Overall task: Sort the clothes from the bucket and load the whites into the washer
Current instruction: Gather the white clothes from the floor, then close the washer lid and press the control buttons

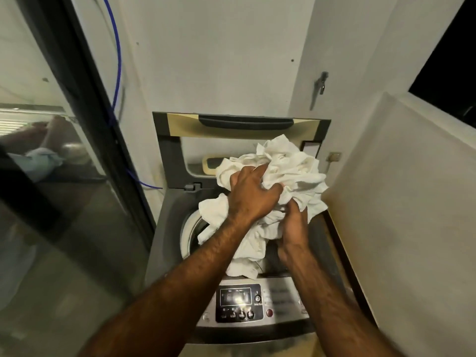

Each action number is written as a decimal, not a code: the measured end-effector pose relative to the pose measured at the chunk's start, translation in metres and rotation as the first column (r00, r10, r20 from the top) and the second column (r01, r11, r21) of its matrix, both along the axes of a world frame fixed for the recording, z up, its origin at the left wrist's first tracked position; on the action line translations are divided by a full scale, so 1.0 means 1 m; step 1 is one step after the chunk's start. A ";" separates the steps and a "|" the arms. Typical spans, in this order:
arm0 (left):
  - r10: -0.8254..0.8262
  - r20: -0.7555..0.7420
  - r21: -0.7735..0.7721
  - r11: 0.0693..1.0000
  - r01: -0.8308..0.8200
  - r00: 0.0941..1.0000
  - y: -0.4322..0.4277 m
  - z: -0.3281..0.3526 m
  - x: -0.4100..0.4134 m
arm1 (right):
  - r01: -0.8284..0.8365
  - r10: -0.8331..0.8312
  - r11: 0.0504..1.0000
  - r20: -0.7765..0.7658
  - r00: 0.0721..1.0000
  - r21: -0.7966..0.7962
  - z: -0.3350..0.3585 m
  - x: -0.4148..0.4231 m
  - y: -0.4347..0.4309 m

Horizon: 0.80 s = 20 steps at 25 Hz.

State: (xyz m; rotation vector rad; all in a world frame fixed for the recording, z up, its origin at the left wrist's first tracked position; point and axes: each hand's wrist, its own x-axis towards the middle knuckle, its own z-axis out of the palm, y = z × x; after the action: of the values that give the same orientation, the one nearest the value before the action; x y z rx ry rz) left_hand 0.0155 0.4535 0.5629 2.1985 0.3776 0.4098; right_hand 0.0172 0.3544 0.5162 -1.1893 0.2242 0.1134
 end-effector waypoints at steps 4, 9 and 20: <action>0.075 -0.346 0.250 0.968 0.015 0.935 0.039 -0.046 0.011 | -0.332 0.193 0.871 -0.367 0.910 -0.363 -0.028 -0.002 0.008; -0.009 -0.377 0.039 0.999 0.026 0.926 0.062 -0.087 0.006 | -0.338 0.149 0.857 -0.440 0.885 -0.389 -0.057 0.002 0.006; -0.039 0.395 0.539 0.818 -0.198 0.918 0.095 0.025 0.087 | 0.159 0.429 0.434 0.358 0.829 -0.887 0.048 0.089 0.043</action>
State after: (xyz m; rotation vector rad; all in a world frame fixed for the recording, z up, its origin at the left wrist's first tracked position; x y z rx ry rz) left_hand 0.1029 0.5485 0.5883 2.5963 0.1304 1.1170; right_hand 0.1059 0.3977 0.5644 -2.2938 -0.4185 -0.2532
